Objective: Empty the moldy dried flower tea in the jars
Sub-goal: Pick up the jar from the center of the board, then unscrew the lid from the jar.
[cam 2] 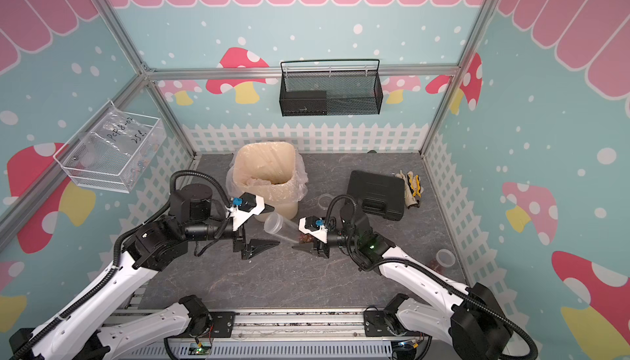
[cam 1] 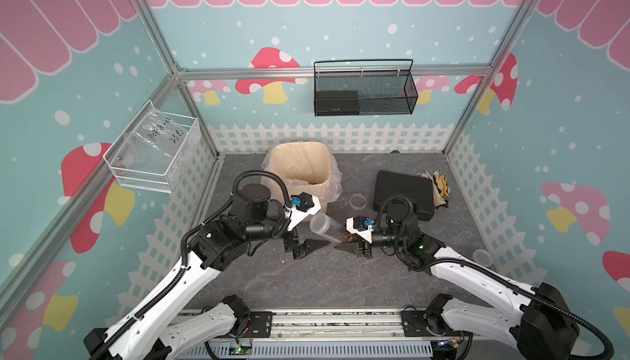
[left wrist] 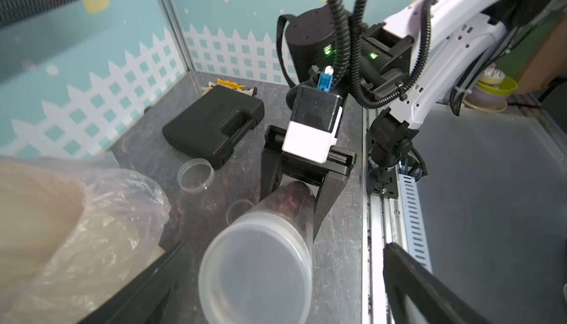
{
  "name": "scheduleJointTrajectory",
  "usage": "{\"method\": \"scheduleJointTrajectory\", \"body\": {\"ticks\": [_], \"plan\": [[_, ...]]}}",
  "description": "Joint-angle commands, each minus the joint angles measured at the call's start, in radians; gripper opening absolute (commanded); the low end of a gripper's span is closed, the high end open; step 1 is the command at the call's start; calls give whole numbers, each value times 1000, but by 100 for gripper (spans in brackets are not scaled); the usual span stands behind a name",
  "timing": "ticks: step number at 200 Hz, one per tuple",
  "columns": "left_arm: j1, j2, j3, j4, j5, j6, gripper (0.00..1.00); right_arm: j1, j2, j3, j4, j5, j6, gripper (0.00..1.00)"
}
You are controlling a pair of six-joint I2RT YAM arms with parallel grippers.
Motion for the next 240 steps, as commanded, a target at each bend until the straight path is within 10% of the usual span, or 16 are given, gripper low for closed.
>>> {"method": "scheduleJointTrajectory", "body": {"ticks": [1,240], "plan": [[-3,-16,17,-84,36,251,99,5,-38,-24,-58,-68,-128,3],[-60,66,50,-240,-37,401,73,5,18,-2,-98,-150,-168,1]]}}
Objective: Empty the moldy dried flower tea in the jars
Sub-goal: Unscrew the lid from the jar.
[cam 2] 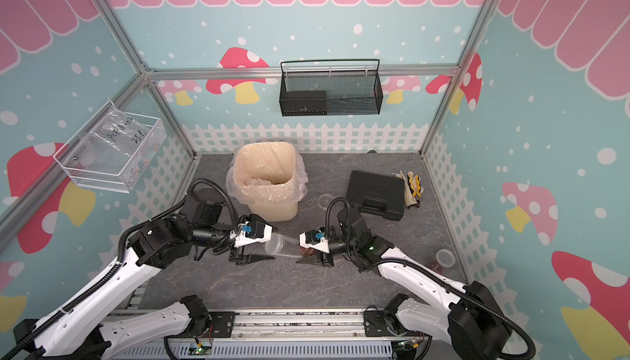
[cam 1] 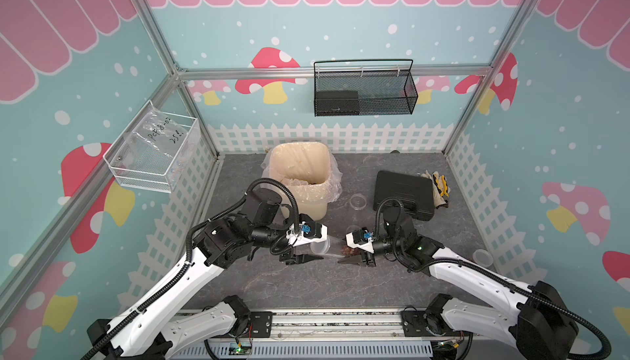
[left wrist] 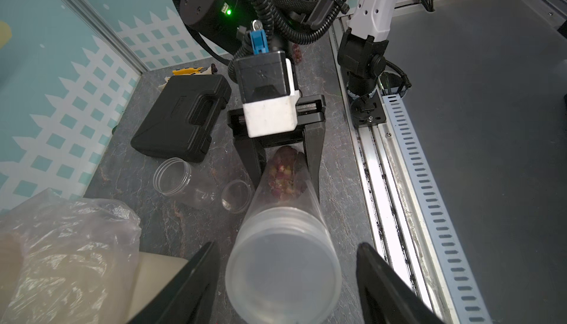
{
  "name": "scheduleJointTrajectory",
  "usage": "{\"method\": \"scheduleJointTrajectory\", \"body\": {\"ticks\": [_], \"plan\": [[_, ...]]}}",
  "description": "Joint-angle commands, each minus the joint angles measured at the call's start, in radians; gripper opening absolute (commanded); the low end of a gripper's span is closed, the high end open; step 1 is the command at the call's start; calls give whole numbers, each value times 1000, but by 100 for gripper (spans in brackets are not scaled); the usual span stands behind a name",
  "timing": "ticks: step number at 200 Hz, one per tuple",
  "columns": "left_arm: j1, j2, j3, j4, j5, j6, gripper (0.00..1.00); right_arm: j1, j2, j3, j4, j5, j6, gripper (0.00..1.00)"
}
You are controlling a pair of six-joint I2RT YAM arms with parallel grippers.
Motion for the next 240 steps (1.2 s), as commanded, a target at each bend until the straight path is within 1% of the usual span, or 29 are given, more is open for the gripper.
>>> {"method": "scheduleJointTrajectory", "body": {"ticks": [1,14,26,82,99,114,126,132,134,139,144,151,161,178,179,187,194,202,209,215,223,232,240], "plan": [[-6,11,16,-19,-36,44,73,5,0,25,2,-36,-17,1],[-5,13,14,-19,-41,50,72,6,0,25,3,-37,-17,1],[-6,14,16,-19,-41,53,70,6,-1,25,2,-34,-17,1],[-7,21,19,-19,-31,31,44,5,1,33,1,-32,-12,1],[-7,25,32,-19,-14,-18,39,5,-5,37,1,-3,-11,0],[-7,43,62,-18,-10,-116,32,5,-17,40,5,62,-11,0],[-8,60,84,-5,-12,-249,25,5,-31,37,17,123,-8,0],[-8,68,91,15,-26,-331,20,6,-38,32,25,150,-10,0],[-8,73,94,22,-34,-385,18,5,-42,30,30,158,-11,0],[-7,82,100,42,-55,-479,11,5,-48,23,40,178,-11,0],[-8,92,109,62,-89,-575,6,5,-53,17,52,198,-10,0],[-8,105,123,75,-150,-709,0,5,-60,9,70,225,-6,0],[-10,121,143,74,-195,-892,0,5,-69,-4,99,267,7,0],[-10,126,142,73,-224,-1151,0,5,-83,-24,148,331,25,0],[-10,126,141,74,-224,-1179,0,5,-84,-25,149,334,25,0],[-10,126,135,74,-233,-1277,0,5,-88,-30,163,363,30,0],[-11,126,130,73,-230,-1337,0,5,-92,-33,172,384,33,0],[-11,126,125,72,-220,-1384,5,5,-96,-36,176,404,33,0],[-12,124,122,71,-215,-1413,7,6,-99,-38,180,419,33,0],[-13,122,121,71,-214,-1431,9,5,-102,-41,181,429,35,0],[-15,123,118,73,-214,-1441,14,5,-105,-42,185,432,36,0],[-19,125,117,79,-207,-1430,23,5,-110,-48,188,427,38,0],[-20,124,112,91,-203,-1405,37,6,-113,-51,192,414,42,0]]}}
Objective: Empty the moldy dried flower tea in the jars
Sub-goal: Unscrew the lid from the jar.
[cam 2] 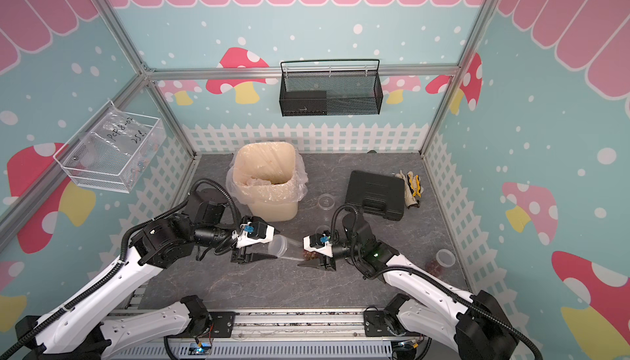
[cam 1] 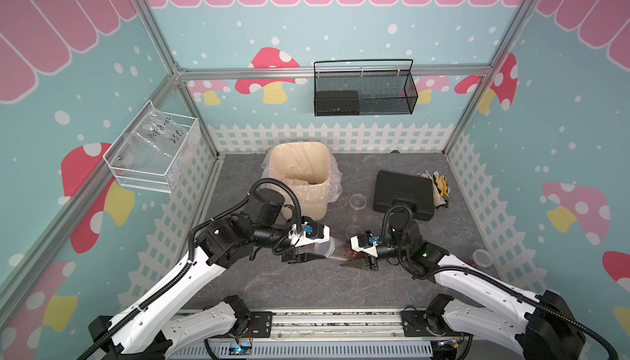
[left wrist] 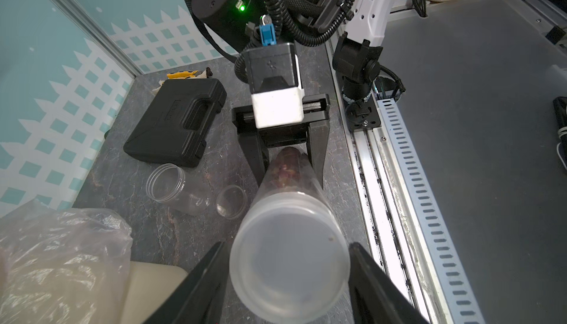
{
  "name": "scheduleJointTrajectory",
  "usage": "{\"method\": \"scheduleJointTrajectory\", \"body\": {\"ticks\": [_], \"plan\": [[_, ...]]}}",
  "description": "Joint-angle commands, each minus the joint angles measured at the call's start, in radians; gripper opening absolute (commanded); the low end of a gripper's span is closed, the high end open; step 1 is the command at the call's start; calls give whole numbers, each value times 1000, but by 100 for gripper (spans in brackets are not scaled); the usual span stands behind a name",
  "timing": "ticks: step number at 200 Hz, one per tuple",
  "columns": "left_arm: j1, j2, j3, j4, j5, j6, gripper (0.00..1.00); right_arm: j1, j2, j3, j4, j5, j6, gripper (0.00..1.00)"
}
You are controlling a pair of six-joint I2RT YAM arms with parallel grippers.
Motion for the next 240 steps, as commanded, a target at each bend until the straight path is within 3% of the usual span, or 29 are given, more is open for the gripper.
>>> {"method": "scheduleJointTrajectory", "body": {"ticks": [1,27,50,71,90,101,128,155,171,196,222,229,240], "plan": [[-7,-1,23,-11,34,30,63,0,3,23,-7,-41,-26,0],[-16,1,18,-11,37,24,57,0,3,26,-6,-38,-23,0],[-28,5,18,-9,33,8,45,0,4,29,-7,-30,-17,0],[-31,22,35,3,30,-90,35,0,0,30,-7,10,-17,0],[-32,41,50,50,2,-286,27,0,-10,27,-3,76,-23,0],[-34,49,50,95,-41,-476,20,0,-19,22,8,123,-23,0],[-37,90,114,70,-271,-944,0,0,-42,7,47,244,-18,0],[-37,113,129,39,-319,-1325,0,0,-52,-9,91,335,-14,0],[-42,124,123,39,-309,-1427,9,0,-47,-9,110,366,-13,0],[-67,144,137,43,-293,-1421,27,0,-43,-7,128,365,-8,0],[-71,151,162,54,-280,-1261,81,0,-41,-13,135,337,5,0],[-71,145,173,53,-283,-1186,91,0,-43,-14,136,330,9,0],[-71,122,189,52,-302,-1045,98,0,-47,-22,136,320,16,0]]}}
